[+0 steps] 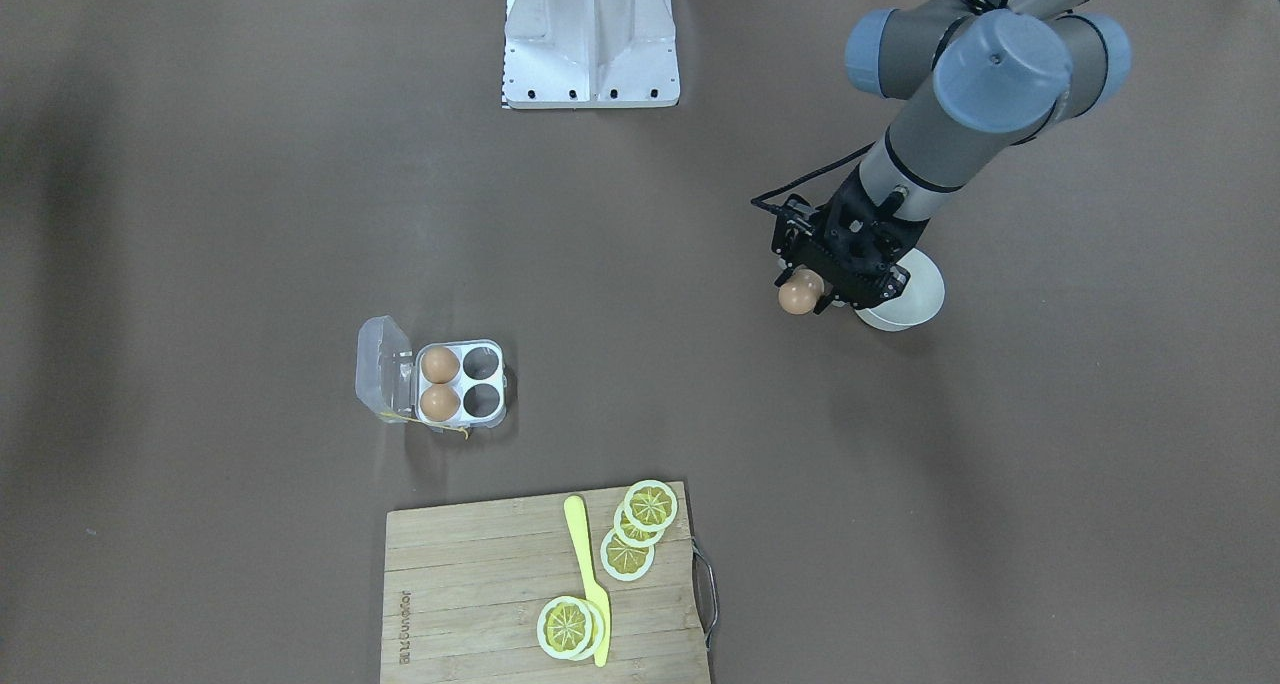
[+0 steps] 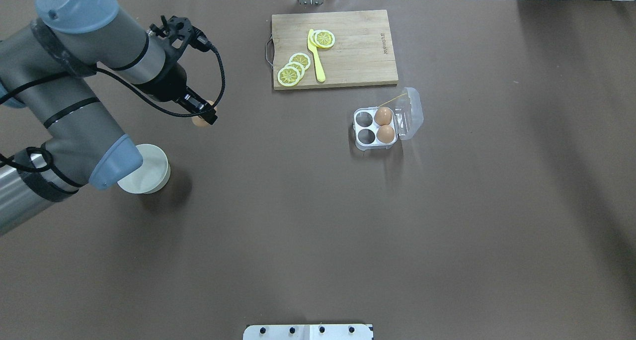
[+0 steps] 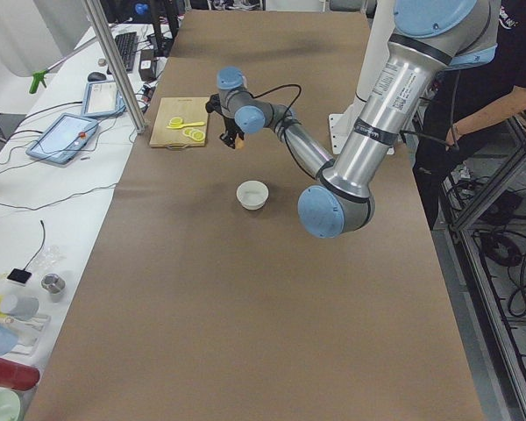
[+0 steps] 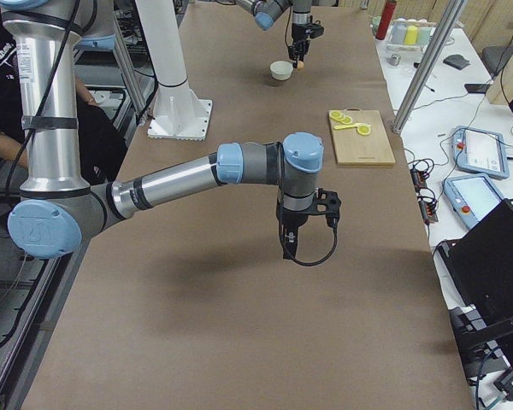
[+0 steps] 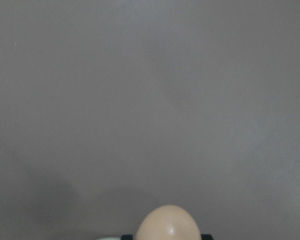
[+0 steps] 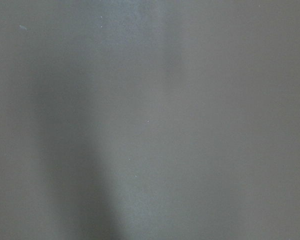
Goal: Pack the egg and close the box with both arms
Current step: 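Lift the egg and carry it with the left gripper to the egg box, then lower the egg into an empty cup and open the left gripper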
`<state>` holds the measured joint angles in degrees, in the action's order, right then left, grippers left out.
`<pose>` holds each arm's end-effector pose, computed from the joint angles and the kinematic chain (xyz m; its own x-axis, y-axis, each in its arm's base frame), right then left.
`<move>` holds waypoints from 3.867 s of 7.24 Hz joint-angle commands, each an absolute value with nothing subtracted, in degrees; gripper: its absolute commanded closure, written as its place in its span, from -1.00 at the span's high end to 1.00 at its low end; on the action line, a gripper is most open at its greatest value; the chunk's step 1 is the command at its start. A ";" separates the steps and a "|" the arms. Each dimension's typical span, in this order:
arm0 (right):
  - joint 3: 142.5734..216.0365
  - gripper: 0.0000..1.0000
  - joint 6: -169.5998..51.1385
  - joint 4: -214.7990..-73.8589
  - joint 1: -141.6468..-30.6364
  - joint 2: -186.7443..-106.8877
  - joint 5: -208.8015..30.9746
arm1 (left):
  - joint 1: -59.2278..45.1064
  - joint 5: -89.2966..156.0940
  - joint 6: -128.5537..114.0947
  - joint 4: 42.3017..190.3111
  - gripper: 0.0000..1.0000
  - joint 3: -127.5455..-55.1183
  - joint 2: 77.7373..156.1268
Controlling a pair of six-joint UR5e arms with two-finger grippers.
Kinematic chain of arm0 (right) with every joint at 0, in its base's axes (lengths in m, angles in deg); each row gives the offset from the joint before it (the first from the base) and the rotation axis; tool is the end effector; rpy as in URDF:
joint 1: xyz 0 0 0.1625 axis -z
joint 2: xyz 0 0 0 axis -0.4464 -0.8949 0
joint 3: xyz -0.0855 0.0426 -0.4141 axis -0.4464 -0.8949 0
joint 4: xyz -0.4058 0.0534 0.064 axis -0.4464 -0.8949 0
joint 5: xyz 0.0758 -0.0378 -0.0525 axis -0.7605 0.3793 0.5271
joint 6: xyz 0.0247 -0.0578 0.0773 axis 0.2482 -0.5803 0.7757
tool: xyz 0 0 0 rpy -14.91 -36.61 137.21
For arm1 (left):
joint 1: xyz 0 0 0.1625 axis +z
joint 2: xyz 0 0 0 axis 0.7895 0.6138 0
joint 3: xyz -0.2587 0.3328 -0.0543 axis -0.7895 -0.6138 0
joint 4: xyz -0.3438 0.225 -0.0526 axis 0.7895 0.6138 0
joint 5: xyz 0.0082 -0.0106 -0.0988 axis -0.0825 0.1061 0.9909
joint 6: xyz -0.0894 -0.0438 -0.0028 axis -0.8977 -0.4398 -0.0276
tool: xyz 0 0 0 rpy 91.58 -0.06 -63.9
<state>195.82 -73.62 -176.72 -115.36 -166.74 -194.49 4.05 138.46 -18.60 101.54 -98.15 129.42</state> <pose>0.0617 -0.4730 0.5322 0.7815 0.0150 0.6237 -0.0085 0.9999 -0.0134 0.3802 -0.5342 0.2432 0.4405 0.5886 -0.6778 -0.2485 0.8055 0.5380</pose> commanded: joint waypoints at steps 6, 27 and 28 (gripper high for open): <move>195.65 1.00 -73.62 -176.74 -115.98 -167.62 -195.00 | 15.82 124.47 -40.03 123.51 -0.09 -85.45 141.97; 197.31 1.00 -75.64 -176.74 -118.53 -170.08 -195.09 | 28.14 87.89 -45.50 134.76 -0.09 -66.90 153.67; 197.32 1.00 -75.64 -176.74 -118.62 -170.00 -195.09 | 28.14 87.28 -45.50 134.76 -0.09 -66.81 153.68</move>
